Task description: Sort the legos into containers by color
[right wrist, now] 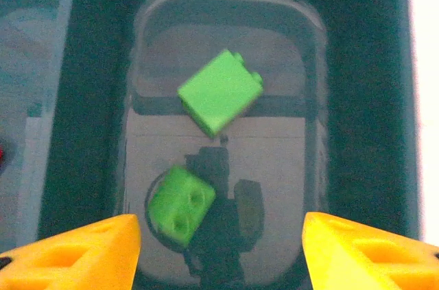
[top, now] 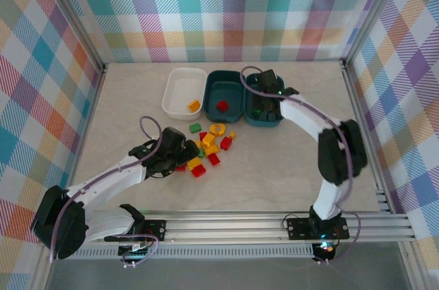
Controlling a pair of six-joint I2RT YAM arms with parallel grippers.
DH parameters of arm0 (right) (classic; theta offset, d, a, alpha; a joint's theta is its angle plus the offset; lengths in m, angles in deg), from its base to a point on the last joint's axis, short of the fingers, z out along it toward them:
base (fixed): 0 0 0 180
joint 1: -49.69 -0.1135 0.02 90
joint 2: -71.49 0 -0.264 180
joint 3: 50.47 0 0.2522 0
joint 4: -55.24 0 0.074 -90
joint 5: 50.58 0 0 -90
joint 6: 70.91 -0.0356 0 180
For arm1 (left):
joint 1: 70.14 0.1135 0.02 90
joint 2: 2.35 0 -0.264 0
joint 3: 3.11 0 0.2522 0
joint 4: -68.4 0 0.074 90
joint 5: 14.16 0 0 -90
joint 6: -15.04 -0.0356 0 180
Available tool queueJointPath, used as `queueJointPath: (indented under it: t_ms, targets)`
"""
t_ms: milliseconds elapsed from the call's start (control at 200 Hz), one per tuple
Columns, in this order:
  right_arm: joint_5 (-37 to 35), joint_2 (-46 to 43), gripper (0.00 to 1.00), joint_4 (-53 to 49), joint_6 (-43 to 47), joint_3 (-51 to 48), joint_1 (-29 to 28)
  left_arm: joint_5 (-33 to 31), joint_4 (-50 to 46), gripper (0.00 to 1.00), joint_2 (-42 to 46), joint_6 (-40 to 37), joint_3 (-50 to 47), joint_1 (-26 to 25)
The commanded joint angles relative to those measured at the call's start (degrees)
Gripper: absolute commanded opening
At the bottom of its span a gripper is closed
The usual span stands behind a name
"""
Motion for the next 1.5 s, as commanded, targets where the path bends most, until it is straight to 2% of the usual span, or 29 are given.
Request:
queueJointPath:
  t_ms: [0,140,225,330,405,505,665,945,1090,1205,1360,1495]
  targets:
    - [3.38,-7.09,0.60,7.14,-2.90,-7.59,-9.31,-6.21,-3.34,1.00,4.26,-0.41,-1.00,0.71]
    - [3.59,-3.14,0.50,6.89,-4.28,-8.21,-19.48,-3.51,-5.13,1.00,6.18,-0.77,-3.04,6.70]
    - [2.89,0.68,0.51,6.04,-2.82,-6.66,-24.16,-2.48,-5.56,1.00,8.27,-0.60,-5.07,8.99]
    - [4.69,4.91,0.56,3.87,-4.18,-4.22,-26.74,-1.97,-5.17,1.00,11.93,0.18,-8.36,10.32]
    - [7.27,6.85,0.60,3.28,-4.66,-3.56,-27.63,-1.15,-4.81,1.00,14.50,1.08,-10.58,10.99]
    - [7.08,7.91,0.63,2.24,-3.54,-3.99,-29.07,-0.30,-5.02,1.00,17.35,1.56,-12.41,11.18]
    - [9.09,9.42,0.64,2.51,-4.00,-5.09,-29.54,0.15,-4.96,1.00,19.25,1.85,-14.58,11.22]
    - [7.92,11.26,0.58,1.94,-3.19,-4.27,-29.81,1.06,-4.30,1.00,18.92,1.58,-14.99,11.32]
    - [7.50,11.65,0.43,2.21,-3.17,-5.22,-30.77,0.71,-4.33,1.00,19.18,1.32,-14.88,11.27]
    - [7.02,8.43,0.36,2.35,-3.42,-7.60,-31.10,0.62,-4.38,1.00,19.09,1.01,-14.93,11.27]
    - [7.17,-0.73,0.35,0.76,-3.01,-10.34,-31.20,2.21,-3.84,1.00,18.66,0.82,-14.38,11.30]
    - [0.94,-8.13,0.37,-1.88,-0.53,-9.19,-30.29,3.63,-2.37,1.00,17.51,0.81,-13.44,11.27]
